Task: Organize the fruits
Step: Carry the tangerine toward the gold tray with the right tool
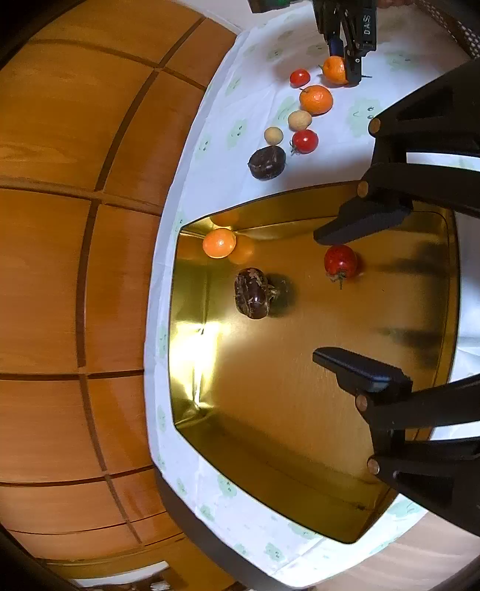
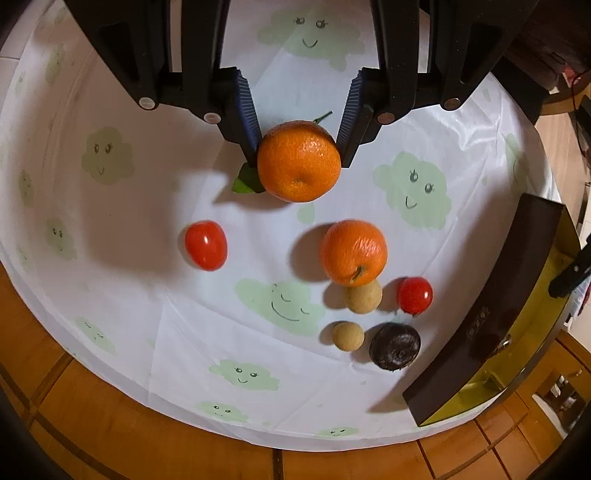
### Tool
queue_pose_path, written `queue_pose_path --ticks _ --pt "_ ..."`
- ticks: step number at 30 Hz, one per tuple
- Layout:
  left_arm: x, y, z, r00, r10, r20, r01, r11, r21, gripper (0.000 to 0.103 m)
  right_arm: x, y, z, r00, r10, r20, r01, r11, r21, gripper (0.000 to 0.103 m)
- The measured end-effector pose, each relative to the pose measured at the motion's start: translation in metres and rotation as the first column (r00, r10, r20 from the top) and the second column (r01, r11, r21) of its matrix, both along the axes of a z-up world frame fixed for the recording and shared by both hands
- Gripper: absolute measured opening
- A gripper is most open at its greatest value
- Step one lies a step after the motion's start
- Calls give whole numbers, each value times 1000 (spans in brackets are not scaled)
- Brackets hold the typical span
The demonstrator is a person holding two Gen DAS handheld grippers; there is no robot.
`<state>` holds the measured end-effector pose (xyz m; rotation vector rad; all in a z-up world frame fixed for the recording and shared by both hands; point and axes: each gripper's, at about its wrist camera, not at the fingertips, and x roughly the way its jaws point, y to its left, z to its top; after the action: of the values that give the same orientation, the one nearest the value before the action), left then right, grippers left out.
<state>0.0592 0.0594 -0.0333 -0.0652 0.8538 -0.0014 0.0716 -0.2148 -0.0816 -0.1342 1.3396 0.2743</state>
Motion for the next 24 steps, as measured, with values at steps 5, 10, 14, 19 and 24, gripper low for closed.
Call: queue_pose_path --ticks 5,10,14,19,24 --pt "-8 -1 6 1000 -9 27 9 1000 6 59 -18 9 2 1000 7 15 -7 1000 -5 41" --pt "-12 -3 10 999 -16 43 15 1000 7 60 -35 27 5 999 30 31 -31 999 28 41" --pt "-14 -2 12 999 -14 52 14 1000 7 61 -46 41 8 998 46 49 -49 997 62 41" --pt "-17 2 15 998 4 66 -5 1000 12 61 -54 63 21 993 79 90 -89 989 115 41" --pt "-20 9 19 996 31 82 -32 999 16 63 -55 90 39 985 110 136 -132 977 169 41"
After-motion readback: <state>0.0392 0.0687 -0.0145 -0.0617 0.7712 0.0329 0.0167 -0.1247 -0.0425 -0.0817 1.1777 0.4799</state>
